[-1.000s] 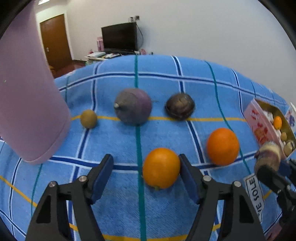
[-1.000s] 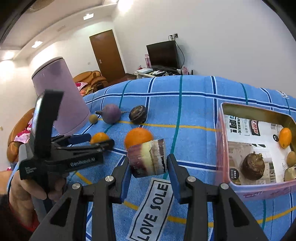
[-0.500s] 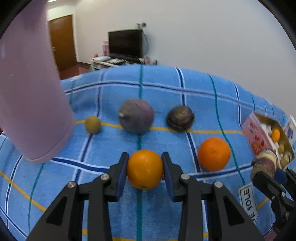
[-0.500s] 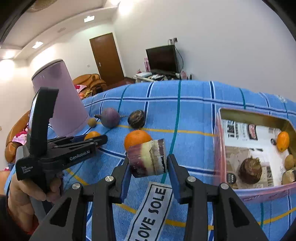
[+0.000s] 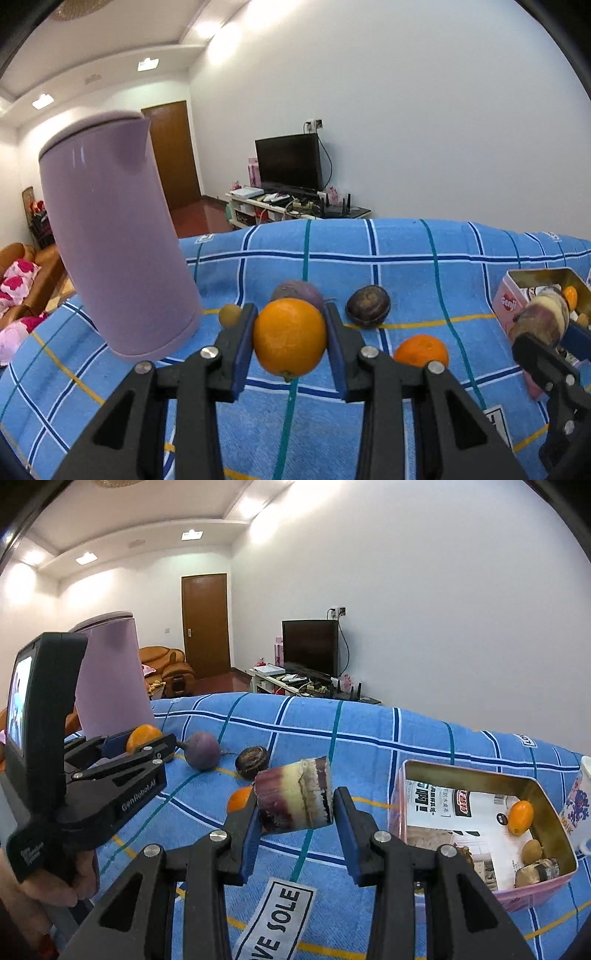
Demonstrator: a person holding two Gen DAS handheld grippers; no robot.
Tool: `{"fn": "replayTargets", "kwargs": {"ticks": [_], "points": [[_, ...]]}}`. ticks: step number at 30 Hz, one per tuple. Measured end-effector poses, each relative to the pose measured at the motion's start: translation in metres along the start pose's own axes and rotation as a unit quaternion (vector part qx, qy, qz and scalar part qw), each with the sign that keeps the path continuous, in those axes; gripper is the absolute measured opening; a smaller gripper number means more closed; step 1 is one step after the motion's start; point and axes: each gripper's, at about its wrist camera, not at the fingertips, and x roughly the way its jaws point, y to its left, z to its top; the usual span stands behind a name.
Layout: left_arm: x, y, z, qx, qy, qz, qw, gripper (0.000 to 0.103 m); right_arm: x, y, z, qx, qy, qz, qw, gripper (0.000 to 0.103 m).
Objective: Organize fruits
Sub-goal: 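Carry the orange and the wrapped roll over the pink tin with both tools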
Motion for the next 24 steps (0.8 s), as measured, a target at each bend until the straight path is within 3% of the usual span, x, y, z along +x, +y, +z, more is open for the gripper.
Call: {"fn": "replayTargets", "kwargs": {"ticks": [24], "points": [[-0.034,-0.007,-0.017,-0.027,-0.010,0.026,0.9993,0.038,-0.018,0.004,-0.008,-0.017,-0.008,-0.008,1.000,0.040]]}}
